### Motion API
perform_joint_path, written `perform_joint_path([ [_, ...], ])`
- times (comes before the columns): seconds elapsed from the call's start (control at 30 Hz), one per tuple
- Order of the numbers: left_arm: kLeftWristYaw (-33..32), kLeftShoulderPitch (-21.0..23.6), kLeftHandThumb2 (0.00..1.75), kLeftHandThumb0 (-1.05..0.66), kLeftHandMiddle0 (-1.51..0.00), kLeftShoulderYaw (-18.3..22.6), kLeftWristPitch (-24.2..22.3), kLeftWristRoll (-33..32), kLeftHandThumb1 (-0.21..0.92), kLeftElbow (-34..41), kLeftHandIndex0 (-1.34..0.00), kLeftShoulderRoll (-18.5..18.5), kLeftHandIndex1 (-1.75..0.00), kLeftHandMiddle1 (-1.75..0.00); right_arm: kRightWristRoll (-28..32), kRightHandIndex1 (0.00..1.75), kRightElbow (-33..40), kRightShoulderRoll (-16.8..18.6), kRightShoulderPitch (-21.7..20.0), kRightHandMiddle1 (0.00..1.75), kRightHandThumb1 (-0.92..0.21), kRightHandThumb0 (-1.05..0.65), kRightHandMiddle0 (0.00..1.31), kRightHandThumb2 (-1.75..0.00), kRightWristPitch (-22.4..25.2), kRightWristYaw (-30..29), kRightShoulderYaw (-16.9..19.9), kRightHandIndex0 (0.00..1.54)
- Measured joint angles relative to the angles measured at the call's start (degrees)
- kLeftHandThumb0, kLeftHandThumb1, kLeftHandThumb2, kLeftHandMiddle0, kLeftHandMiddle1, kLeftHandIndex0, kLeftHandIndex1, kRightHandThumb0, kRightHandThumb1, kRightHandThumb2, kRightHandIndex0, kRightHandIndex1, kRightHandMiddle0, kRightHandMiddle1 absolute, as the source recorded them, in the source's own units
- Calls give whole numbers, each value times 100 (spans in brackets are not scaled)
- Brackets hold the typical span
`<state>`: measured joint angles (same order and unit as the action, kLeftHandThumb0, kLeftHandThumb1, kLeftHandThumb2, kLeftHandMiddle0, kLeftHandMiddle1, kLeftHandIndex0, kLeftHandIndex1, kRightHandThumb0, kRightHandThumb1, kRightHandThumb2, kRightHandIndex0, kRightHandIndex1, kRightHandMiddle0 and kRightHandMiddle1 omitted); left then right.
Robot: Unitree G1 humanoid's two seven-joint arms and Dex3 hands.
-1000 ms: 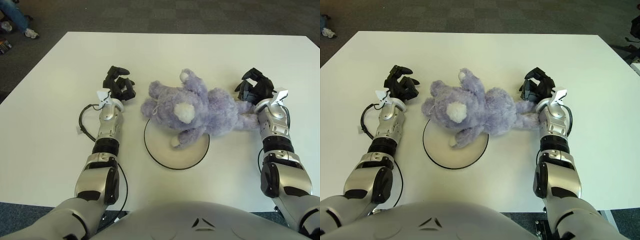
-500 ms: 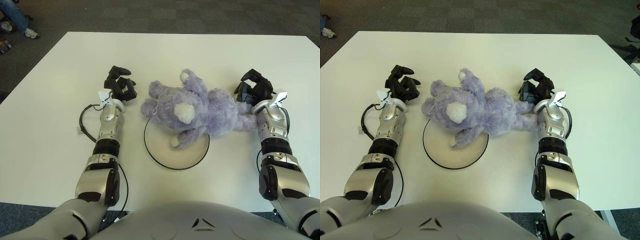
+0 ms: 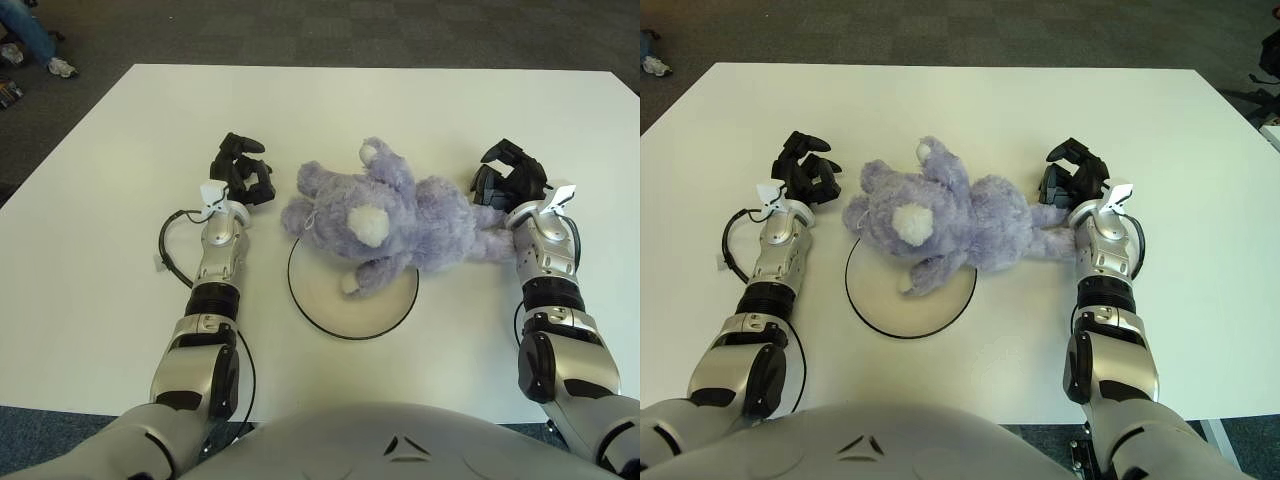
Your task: Put the doll into the plate.
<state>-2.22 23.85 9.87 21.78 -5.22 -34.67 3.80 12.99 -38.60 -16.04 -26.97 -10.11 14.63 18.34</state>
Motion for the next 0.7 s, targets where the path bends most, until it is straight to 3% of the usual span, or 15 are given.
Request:
perform_joint_path([
  [0.43,10,-148,131,-1,-49,-80,-18,107,33,232,-48,10,-175,-175,10,175,197,64,131,144,11,-2,85,-169,-16,-11,-1,93],
  [0.7,4,-254,132,-1,-50,-120,-146,118,32,480,-48,-24,-175,-175,-100,175,595,169,341,143,11,-2,86,-170,6,-439,-51,93],
])
